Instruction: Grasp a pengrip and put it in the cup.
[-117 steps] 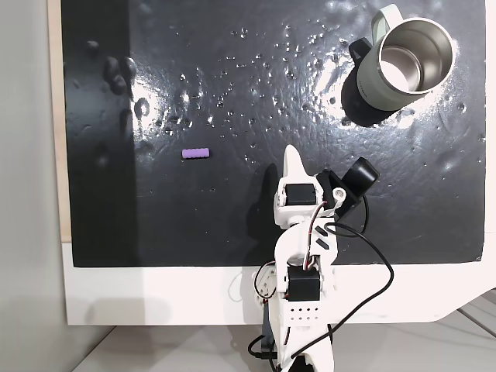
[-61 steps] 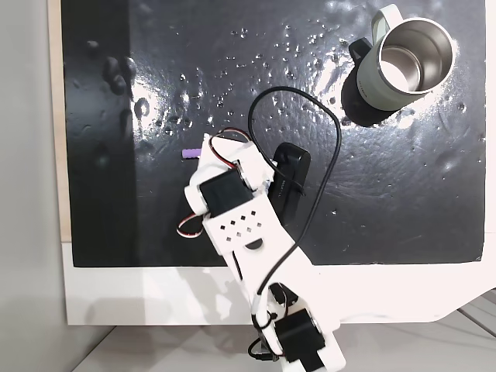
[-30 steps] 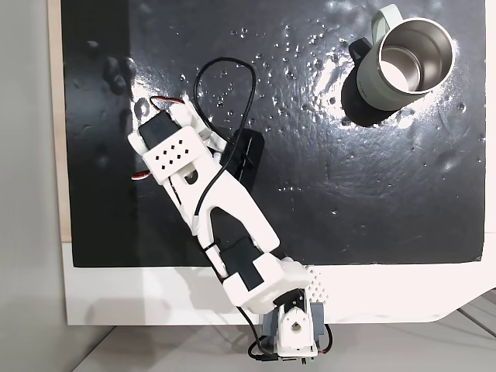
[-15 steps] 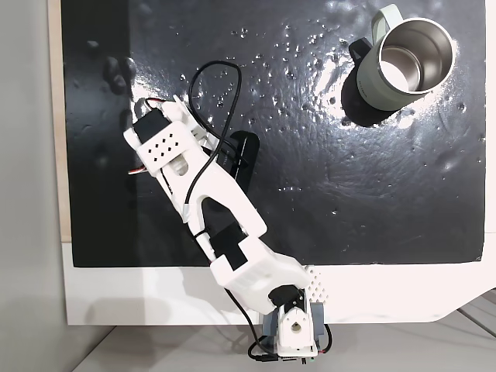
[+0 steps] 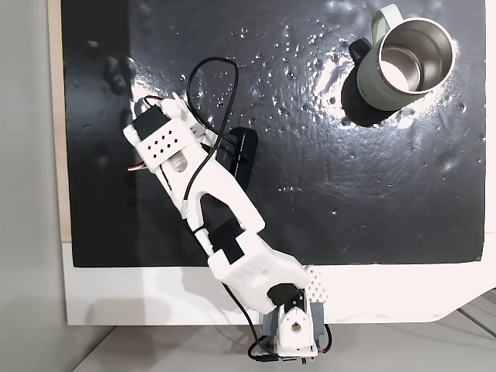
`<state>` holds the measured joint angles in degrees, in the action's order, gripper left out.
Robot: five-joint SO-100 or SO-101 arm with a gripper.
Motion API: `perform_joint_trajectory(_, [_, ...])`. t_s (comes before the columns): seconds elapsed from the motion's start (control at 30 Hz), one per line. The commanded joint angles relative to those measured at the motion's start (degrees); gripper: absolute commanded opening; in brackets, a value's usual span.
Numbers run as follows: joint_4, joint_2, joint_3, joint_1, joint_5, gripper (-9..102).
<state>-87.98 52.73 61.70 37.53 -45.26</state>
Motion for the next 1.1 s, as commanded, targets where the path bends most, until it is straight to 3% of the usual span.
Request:
perform_joint_trajectory(0.0, [-1.49, 3.78, -2.37, -1.49, 1.23, 0])
perform_joint_trajectory(0.4, [-1.85, 34.54, 6.15, -3.52, 11.95, 0])
perform_joint_trajectory(0.67, [-3.96, 46.05, 6.86, -9.05, 20.21, 0])
perform_joint_trajectory(1.07, [-8.44, 53.35, 6.86, -36.04, 41.31, 0])
